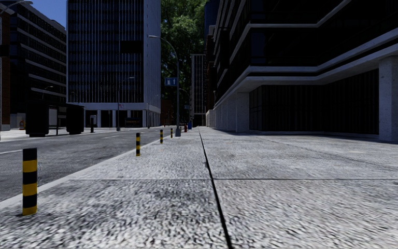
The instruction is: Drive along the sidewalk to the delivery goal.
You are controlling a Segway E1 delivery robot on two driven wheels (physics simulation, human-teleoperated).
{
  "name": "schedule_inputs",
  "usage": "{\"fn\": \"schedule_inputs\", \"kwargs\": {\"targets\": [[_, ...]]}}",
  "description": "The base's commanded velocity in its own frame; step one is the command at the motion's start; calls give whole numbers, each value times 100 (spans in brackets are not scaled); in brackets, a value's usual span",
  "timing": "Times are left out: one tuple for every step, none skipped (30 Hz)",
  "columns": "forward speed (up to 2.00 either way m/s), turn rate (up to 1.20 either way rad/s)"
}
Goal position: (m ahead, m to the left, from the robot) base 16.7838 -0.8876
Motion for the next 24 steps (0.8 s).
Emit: {"fn": "schedule_inputs", "kwargs": {"targets": [[200, 0], [200, 0], [200, 0], [200, 0], [200, 0], [200, 0], [200, 0], [200, 0], [200, 0], [200, 0], [200, 0], [200, 0], [200, 0], [200, 0], [200, 0], [200, 0], [200, 0], [200, 0], [200, 0], [200, 0], [200, 0], [200, 0], [200, 0], [200, 0]]}}
